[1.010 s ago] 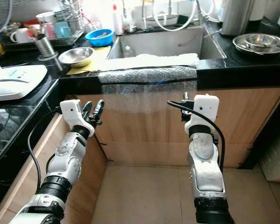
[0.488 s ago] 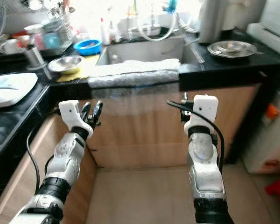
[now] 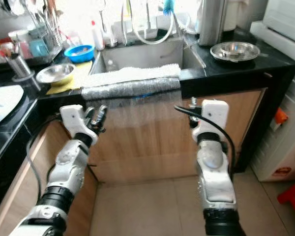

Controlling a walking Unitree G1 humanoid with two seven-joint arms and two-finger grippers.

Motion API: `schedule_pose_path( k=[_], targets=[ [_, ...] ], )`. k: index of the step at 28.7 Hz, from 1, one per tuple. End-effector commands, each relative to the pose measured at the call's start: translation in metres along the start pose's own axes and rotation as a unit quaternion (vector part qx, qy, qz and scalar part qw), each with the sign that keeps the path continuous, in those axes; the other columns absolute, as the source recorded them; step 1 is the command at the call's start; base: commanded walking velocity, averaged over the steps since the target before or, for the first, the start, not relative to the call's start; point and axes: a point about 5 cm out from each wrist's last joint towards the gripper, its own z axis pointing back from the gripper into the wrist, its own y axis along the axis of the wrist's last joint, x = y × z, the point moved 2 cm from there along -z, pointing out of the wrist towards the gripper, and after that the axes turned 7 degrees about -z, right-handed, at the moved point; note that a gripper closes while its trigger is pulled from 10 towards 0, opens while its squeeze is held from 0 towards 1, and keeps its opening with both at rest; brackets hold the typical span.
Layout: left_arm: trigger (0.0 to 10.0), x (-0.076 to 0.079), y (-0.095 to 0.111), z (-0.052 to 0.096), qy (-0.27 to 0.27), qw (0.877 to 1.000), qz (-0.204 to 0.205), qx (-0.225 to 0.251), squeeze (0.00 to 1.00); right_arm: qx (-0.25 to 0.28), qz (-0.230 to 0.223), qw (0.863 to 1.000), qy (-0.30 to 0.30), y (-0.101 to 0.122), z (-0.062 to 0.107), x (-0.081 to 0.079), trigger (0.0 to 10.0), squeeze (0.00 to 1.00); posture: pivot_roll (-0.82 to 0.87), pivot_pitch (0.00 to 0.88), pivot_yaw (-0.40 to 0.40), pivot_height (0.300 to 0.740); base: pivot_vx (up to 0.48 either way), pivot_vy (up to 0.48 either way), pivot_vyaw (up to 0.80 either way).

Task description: Kitchen organization

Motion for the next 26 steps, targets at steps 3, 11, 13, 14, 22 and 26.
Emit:
schedule_pose_path(
  k=[3, 11, 13, 14, 22, 26],
  targets=[
    [10.0, -0.0097, 0.0051, 0.0004, 0.009, 1.000, -0.011, 0.003, 0.00, 0.006, -0.009, 1.000, 0.014, 0.0030, 0.0005, -0.0105, 10.0, 0.00, -0.13, 0.000, 0.135, 0.740, 0.320, 0.000, 0.00],
    [10.0, -0.0075, 0.0046, 0.0006, 0.006, 1.000, -0.009, 0.003, 0.00, 0.007, -0.011, 1.000, 0.014, 0.0031, 0.0014, -0.0105, 10.0, 0.00, -0.14, 0.000, 0.138, 0.740, 0.319, 0.000, 0.00],
    [10.0, -0.0066, 0.0043, 0.0004, 0.004, 1.000, -0.008, 0.003, 0.00, 0.008, -0.013, 1.000, 0.014, 0.0036, 0.0013, -0.0108, 10.0, 0.00, -0.14, 0.000, 0.140, 0.740, 0.322, 0.000, 0.00],
    [10.0, -0.0057, 0.0041, 0.0002, 0.003, 1.000, -0.007, 0.003, 0.00, 0.009, -0.016, 1.000, 0.014, 0.0043, 0.0011, -0.0111, 10.0, 0.00, -0.14, 0.000, 0.139, 0.740, 0.319, 0.000, 0.00],
    [10.0, -0.0032, 0.0037, 0.0000, -0.002, 1.000, -0.005, 0.004, 0.00, 0.013, -0.018, 0.999, 0.023, 0.0054, 0.0018, -0.0156, 10.0, 0.00, -0.14, 0.000, 0.138, 0.740, 0.320, 0.000, -0.42],
    [10.0, -0.0026, 0.0054, -0.0008, 0.000, 1.000, -0.003, 0.008, 0.00, 0.019, -0.015, 0.999, 0.028, 0.0069, 0.0021, -0.0161, 10.0, 0.00, -0.14, 0.000, 0.136, 0.740, 0.321, 0.000, 0.00]
  ],
)
